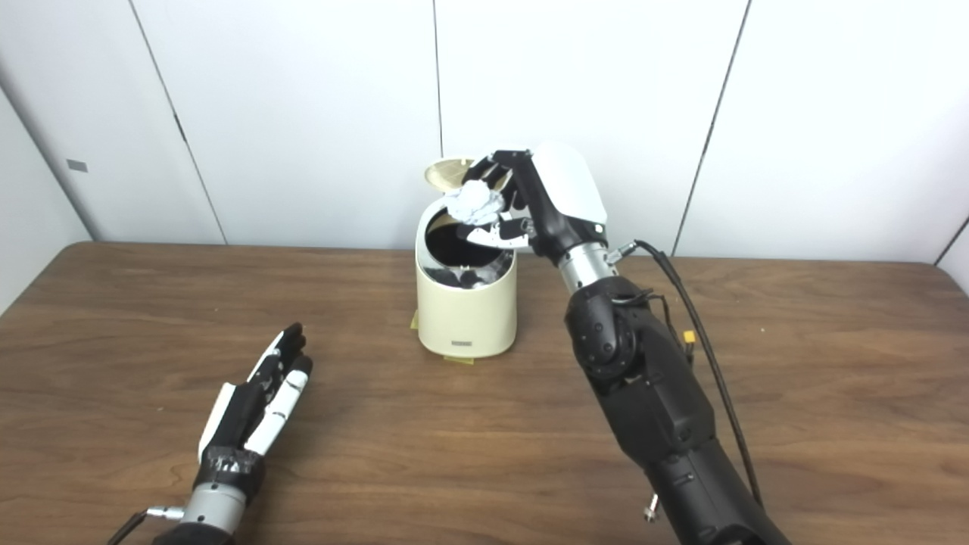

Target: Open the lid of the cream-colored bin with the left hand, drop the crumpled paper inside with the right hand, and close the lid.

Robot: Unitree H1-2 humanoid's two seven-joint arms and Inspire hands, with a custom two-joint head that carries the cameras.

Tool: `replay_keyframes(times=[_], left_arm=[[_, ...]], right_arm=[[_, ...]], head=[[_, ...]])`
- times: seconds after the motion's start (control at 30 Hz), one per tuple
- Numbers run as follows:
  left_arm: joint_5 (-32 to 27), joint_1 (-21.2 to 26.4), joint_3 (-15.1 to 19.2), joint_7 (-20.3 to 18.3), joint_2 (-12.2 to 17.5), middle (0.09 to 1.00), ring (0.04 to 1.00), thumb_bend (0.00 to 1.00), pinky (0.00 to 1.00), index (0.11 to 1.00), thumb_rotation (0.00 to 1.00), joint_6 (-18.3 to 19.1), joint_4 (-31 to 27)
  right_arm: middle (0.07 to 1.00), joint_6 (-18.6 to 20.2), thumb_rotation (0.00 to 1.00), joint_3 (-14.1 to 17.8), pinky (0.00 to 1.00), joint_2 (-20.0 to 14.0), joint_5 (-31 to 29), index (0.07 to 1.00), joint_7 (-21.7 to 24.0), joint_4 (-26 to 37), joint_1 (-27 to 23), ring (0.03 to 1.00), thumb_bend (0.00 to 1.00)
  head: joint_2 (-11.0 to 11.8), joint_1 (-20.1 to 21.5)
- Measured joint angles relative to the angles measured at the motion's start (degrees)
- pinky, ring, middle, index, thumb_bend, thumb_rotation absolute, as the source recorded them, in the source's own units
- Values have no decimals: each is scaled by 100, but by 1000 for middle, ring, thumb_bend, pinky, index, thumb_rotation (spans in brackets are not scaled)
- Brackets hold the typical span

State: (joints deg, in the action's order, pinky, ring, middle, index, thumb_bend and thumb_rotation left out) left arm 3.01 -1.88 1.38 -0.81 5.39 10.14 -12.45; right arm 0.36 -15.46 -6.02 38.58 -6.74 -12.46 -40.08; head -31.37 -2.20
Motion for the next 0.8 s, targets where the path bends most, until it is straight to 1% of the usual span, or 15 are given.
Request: replay_keyframes(times=[0.13, 0.27, 0.33, 0.37, 0.47, 0.5, 0.53, 0.6, 0.8], left_arm=[[-2, 0, -8, 3, -5, 968, 978, 526, 1000, 997, 696, 43, -20], [1, 0, -8, 19, -9, 965, 977, 515, 1000, 998, 693, 66, -37], [2, 0, -8, 29, -16, 962, 979, 506, 1000, 997, 693, 69, -39], [2, -1, -9, 31, -19, 961, 980, 503, 1000, 995, 693, 71, -41], [2, -3, -10, 33, -24, 957, 972, 495, 997, 995, 687, 71, -47], [6, -3, -12, 35, -24, 956, 972, 492, 998, 996, 694, 72, -47], [8, -3, -16, 36, -24, 957, 969, 496, 1000, 997, 694, 72, -48], [11, -9, -23, 36, -27, 957, 967, 509, 1000, 997, 695, 82, -59], [5, -20, -28, 39, -52, 961, 975, 511, 1000, 998, 686, 170, -125]], right_arm=[[508, 67, 0, -16, 351, 9, 39, 530, 55, 59, 32, 383, 513], [510, 155, 0, -19, 379, 2, 46, 515, 160, 63, 160, 395, 516], [502, 192, 0, -36, 392, -7, 49, 533, 271, 64, 202, 394, 515], [501, 228, 0, -58, 407, -19, 56, 546, 327, 67, 214, 392, 513], [511, 404, 0, -111, 473, -52, 118, 542, 516, 105, 207, 405, 514], [561, 462, 64, -118, 485, -59, 125, 518, 559, 127, 195, 476, 518], [591, 499, 105, -121, 493, -58, 130, 504, 592, 137, 187, 521, 520], [605, 566, 125, -122, 487, -57, 136, 497, 619, 142, 173, 543, 521], [631, 602, 136, -138, 471, -76, 153, 495, 635, 142, 162, 563, 523]], head=[[-27, 0], [-79, -9], [-79, -26], [-88, -18], [-88, -26], [-88, -26], [-97, -9], [-97, -9], [-115, 35]])
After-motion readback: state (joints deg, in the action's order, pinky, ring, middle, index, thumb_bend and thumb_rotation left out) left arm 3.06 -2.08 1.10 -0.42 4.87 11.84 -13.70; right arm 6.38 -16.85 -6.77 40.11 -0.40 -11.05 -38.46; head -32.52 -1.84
